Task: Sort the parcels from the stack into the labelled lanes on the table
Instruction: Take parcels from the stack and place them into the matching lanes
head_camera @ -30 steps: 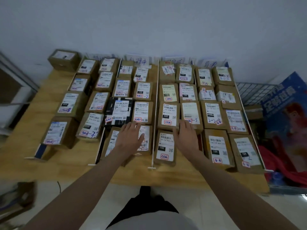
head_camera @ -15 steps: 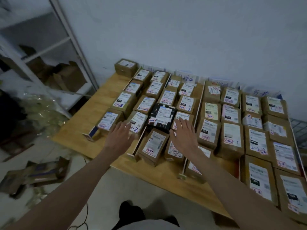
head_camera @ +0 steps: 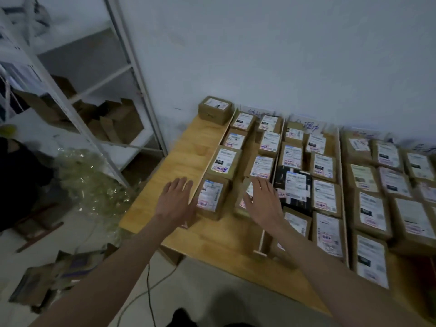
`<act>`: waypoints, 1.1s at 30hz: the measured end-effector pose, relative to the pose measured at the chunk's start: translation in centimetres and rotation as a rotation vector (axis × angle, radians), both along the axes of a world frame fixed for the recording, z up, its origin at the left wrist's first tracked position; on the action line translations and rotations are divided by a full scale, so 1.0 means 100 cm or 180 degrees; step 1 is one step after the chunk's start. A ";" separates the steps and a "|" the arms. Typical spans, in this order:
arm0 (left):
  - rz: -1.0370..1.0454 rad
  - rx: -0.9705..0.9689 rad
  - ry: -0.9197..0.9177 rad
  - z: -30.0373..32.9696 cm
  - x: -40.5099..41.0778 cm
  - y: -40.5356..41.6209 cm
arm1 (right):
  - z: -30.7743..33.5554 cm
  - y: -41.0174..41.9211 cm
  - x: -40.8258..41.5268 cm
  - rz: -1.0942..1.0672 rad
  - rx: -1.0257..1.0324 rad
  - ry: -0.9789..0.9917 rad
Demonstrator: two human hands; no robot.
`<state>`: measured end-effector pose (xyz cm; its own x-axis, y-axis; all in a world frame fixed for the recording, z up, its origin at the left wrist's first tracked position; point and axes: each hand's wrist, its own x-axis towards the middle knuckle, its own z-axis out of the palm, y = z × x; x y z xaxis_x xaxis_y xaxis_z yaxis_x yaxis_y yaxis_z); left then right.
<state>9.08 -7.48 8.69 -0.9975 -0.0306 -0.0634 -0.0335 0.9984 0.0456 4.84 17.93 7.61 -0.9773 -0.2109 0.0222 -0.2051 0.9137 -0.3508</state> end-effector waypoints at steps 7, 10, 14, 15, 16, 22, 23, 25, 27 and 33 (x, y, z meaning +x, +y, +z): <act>-0.0282 -0.0030 -0.0022 0.013 -0.056 -0.090 | 0.006 -0.084 -0.017 -0.0459 -0.0142 -0.0012; -0.0327 0.0023 -0.0003 0.015 -0.085 -0.110 | 0.009 -0.102 -0.041 -0.0559 -0.0085 -0.0011; -0.0375 0.0001 -0.0015 0.014 -0.131 -0.128 | 0.012 -0.118 -0.086 -0.0676 -0.0013 0.0024; -0.0387 0.0006 -0.0024 0.013 -0.145 -0.132 | 0.011 -0.122 -0.099 -0.0702 -0.0028 0.0025; -0.0388 0.0027 -0.0034 0.013 -0.159 -0.136 | 0.011 -0.125 -0.113 -0.0719 -0.0053 0.0005; -0.0343 0.0110 -0.0034 0.010 -0.264 -0.156 | 0.004 -0.148 -0.219 -0.0734 -0.0210 -0.0135; -0.0348 0.0132 -0.0028 0.009 -0.286 -0.158 | 0.002 -0.151 -0.239 -0.0764 -0.0250 -0.0160; -0.0350 0.0157 -0.0049 0.006 -0.330 -0.160 | -0.005 -0.156 -0.281 -0.0837 -0.0375 -0.0218; -0.0343 0.0183 -0.0067 0.000 -0.375 -0.160 | -0.016 -0.160 -0.326 -0.0885 -0.0482 -0.0249; -0.0157 0.0409 -0.0121 -0.047 -0.493 -0.151 | -0.063 -0.176 -0.443 -0.0924 -0.0827 -0.0311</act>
<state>-40.20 -22.62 3.98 -0.9944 0.0293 -0.1015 0.0113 0.9849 0.1727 -39.44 0.36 1.31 -0.9956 0.0746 -0.0576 0.0942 0.8072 -0.5828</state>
